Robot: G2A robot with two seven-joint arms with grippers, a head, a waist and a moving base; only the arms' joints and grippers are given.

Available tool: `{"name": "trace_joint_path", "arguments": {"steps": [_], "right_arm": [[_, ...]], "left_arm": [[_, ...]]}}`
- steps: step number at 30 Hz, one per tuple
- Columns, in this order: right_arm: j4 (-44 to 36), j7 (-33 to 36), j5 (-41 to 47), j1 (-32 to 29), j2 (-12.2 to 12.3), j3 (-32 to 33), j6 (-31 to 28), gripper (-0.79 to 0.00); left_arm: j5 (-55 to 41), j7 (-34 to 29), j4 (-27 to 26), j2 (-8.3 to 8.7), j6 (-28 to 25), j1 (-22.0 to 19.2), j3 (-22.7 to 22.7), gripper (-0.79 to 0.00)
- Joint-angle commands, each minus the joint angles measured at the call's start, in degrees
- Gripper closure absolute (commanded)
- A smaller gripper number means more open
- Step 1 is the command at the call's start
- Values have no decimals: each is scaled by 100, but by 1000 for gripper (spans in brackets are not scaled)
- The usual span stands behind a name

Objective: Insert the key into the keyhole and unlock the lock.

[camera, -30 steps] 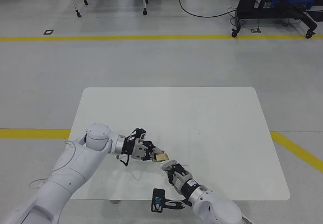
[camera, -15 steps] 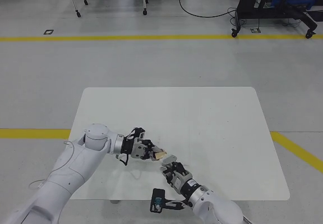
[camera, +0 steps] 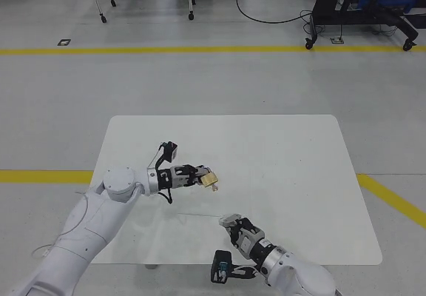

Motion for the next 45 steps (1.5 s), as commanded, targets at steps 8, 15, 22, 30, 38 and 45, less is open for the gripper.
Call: {"name": "trace_joint_path", "arguments": {"steps": [8,15,22,30,38,45], "right_arm": [[317,382,26,543,-96,-385,-347,0],[406,597,38,676,-142,-502,-357,0],[488,656,109,771,-166,-520,-439,0],[605,713,149,899,-198,-584,-505,0],[676,563,244,985,-220,-580,-397,0],[677,363,302,948,-212,-485,-270,0]], "left_arm": [[1114,536,-1081,161,-503,575,-241,0],[1304,414,-1479,213,-356,798,-331,0],[1509,293,-1614,237,-318,869,-361,0],[1604,185,-1638,240,-319,889,-358,0],[1671,112,-1652,222,-263,872,-298,0],[1506,3,-1590,209,-206,839,-323,0]]}}
